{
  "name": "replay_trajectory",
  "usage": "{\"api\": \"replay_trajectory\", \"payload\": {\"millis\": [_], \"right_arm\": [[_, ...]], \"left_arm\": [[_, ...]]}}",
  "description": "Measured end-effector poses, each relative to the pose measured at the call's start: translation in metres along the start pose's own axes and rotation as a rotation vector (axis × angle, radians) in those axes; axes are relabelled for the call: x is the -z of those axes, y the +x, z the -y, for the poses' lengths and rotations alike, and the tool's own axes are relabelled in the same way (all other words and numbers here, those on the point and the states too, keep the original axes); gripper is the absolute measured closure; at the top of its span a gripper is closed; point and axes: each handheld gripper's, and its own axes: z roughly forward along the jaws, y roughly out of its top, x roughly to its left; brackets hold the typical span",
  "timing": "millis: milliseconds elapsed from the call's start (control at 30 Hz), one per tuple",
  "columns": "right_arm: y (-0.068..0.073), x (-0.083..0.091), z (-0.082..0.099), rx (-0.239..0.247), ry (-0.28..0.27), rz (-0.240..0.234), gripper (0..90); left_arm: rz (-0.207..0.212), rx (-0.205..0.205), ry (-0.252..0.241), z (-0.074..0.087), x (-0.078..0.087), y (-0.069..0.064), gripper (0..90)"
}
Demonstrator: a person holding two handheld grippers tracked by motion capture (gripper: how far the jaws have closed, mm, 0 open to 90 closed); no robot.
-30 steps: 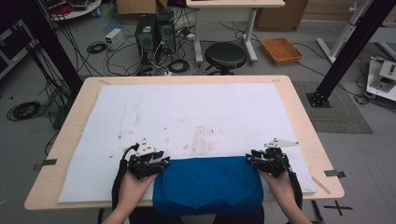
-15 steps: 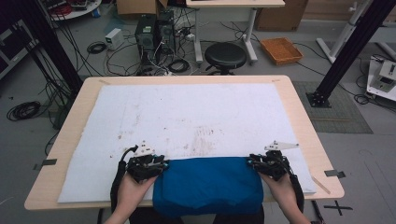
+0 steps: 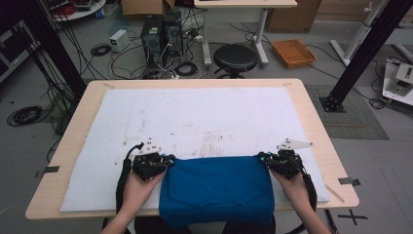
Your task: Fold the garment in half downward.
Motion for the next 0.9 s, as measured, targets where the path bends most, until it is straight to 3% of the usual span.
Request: {"api": "replay_trajectory", "payload": {"millis": [67, 167, 233, 300, 333, 400, 467, 533, 667, 767, 833, 900], "right_arm": [[-0.011, -0.010, -0.014, -0.006, -0.010, 0.006, 85.8], [-0.019, -0.017, -0.024, -0.015, -0.010, 0.015, 85.8], [-0.031, -0.027, -0.040, -0.021, -0.009, 0.036, 85.8], [-0.038, -0.033, -0.049, -0.029, -0.013, 0.051, 85.7], [-0.041, -0.037, -0.053, -0.022, -0.007, 0.063, 85.7], [-0.047, -0.043, -0.060, -0.038, 0.004, 0.077, 85.7], [-0.051, -0.048, -0.064, -0.040, 0.008, 0.088, 85.7], [-0.053, -0.052, -0.068, -0.033, 0.010, 0.099, 85.7], [-0.056, -0.057, -0.069, -0.033, 0.007, 0.109, 85.7], [-0.058, -0.064, -0.066, -0.044, 0.036, 0.120, 84.5], [-0.058, -0.065, -0.066, -0.029, 0.032, 0.135, 79.4], [-0.057, -0.062, -0.067, -0.026, 0.018, 0.162, 68.2]], "left_arm": [[-0.045, -0.032, -0.007, -0.015, -0.007, 0.010, 84.4], [-0.065, -0.049, -0.004, -0.025, -0.014, 0.018, 84.4], [-0.075, -0.043, -0.001, -0.039, -0.025, 0.031, 84.4], [-0.078, -0.033, -0.009, -0.043, -0.028, 0.036, 84.4], [-0.082, -0.014, -0.012, -0.050, -0.034, 0.045, 84.4], [-0.089, -0.007, -0.024, -0.053, -0.037, 0.050, 84.4], [-0.089, 0.001, -0.005, -0.060, -0.046, 0.061, 84.4], [-0.093, -0.004, -0.013, -0.061, -0.050, 0.065, 84.3], [-0.096, -0.010, 0.020, -0.063, -0.057, 0.068, 84.3], [-0.106, -0.009, 0.037, -0.063, -0.062, 0.069, 83.1], [-0.117, -0.003, 0.036, -0.063, -0.062, 0.068, 76.2], [-0.155, 0.016, 0.036, -0.062, -0.060, 0.068, 65.0]]}}
